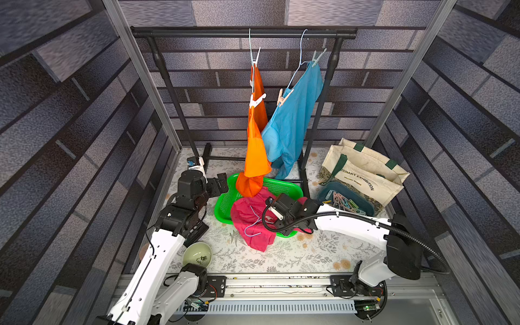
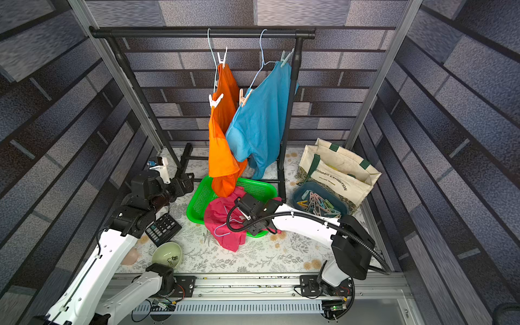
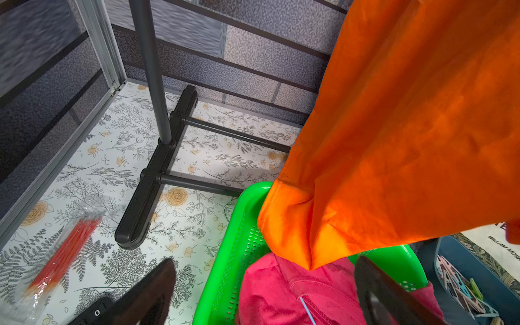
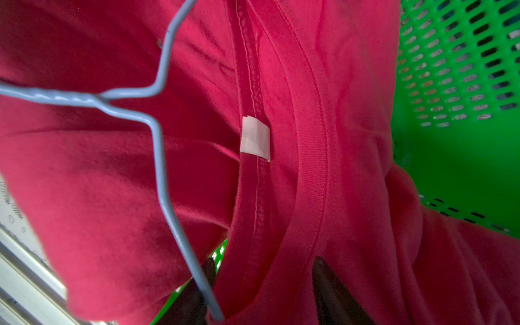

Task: Use clothespins to secure the t-shirt on both sides of the hanger
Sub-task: Pick up the hanger from the basket.

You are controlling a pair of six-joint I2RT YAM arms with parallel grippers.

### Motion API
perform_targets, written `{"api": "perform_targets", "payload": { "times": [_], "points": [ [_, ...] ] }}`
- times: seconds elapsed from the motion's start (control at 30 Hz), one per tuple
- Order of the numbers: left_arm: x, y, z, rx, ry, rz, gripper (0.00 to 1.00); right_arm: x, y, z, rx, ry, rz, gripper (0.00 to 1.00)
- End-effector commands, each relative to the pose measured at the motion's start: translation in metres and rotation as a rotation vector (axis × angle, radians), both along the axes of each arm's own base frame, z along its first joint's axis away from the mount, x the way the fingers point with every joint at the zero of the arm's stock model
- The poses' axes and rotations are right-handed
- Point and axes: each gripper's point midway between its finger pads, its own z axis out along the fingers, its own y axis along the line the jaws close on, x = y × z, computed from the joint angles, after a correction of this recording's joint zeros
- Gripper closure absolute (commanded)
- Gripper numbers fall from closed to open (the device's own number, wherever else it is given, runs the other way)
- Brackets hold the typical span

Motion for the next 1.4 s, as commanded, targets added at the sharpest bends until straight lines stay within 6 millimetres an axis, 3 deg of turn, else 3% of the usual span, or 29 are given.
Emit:
{"api": "perform_targets", "payload": {
  "times": [0.0,0.1,0.2,0.33,0.43,0.53,0.67,0.8,0.93,1.1,1.37],
  "points": [
    [-0.003,-0.001,0.015,-0.013,-0.029,-0.016,0.00,0.013,-0.010,0.006,-0.018,-0.066,-0.058,0.55],
    [-0.004,-0.003,0.020,-0.010,-0.038,-0.030,0.00,0.015,-0.008,0.036,0.033,-0.099,-0.049,0.69],
    [-0.005,-0.004,0.023,0.002,-0.043,-0.048,0.00,0.010,-0.002,0.072,0.104,-0.091,-0.010,0.76],
    [-0.010,-0.011,0.029,0.013,-0.063,-0.105,0.00,-0.007,0.011,0.117,0.240,-0.028,0.071,0.84],
    [-0.016,-0.022,0.043,0.016,-0.100,-0.182,0.00,-0.026,0.022,0.144,0.335,0.046,0.159,0.99],
    [-0.028,-0.035,0.063,0.018,-0.146,-0.284,0.00,-0.046,0.028,0.165,0.418,0.121,0.241,1.00],
    [-0.047,-0.047,0.089,0.026,-0.192,-0.395,0.00,-0.054,0.025,0.186,0.488,0.132,0.288,1.00],
    [-0.068,-0.064,0.099,-0.009,-0.214,-0.523,0.00,-0.052,0.016,0.192,0.505,0.117,0.276,1.00],
    [-0.089,-0.091,0.074,-0.068,-0.094,-0.728,0.00,-0.051,0.012,0.187,0.559,0.156,0.243,1.00],
    [-0.087,-0.099,0.025,-0.124,0.086,-0.760,0.00,-0.037,0.001,0.169,0.630,0.223,0.151,1.00],
    [-0.078,-0.128,0.004,-0.111,0.100,-0.864,0.00,-0.025,-0.015,0.161,0.717,0.270,0.069,1.00]
  ]
}}
